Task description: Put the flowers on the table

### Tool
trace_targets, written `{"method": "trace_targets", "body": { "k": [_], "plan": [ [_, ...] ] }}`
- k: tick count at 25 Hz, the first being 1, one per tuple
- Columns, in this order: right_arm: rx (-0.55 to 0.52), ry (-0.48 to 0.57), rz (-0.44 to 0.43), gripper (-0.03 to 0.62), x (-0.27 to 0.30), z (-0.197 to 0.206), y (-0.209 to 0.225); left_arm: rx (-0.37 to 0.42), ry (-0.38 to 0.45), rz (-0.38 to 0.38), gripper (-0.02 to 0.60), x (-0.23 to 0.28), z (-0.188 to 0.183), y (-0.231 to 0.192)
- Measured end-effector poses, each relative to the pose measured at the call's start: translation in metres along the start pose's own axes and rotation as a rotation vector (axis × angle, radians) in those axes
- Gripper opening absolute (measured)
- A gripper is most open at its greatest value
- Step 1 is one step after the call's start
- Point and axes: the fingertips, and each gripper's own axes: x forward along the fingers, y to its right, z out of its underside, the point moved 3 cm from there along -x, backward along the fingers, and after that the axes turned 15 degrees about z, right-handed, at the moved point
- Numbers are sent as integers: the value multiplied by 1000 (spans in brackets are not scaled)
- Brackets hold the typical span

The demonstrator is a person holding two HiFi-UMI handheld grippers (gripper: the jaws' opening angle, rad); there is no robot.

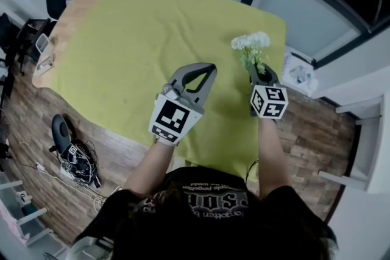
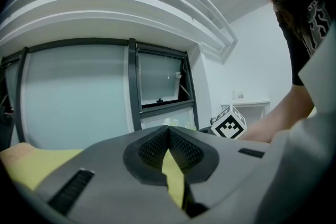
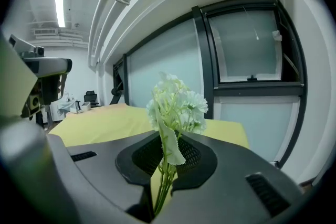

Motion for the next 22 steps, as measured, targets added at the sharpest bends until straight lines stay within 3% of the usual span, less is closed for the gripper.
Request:
{"method": "trace_targets", "body": {
  "k": [11, 22],
  "plan": [
    [-1, -139, -17, 48, 39, 54, 2, -33, -27, -17, 0, 8, 14, -11],
    [-5, -187, -64, 71, 44, 59, -7, -77, -19, -24, 0, 6, 22, -13]
  ]
}}
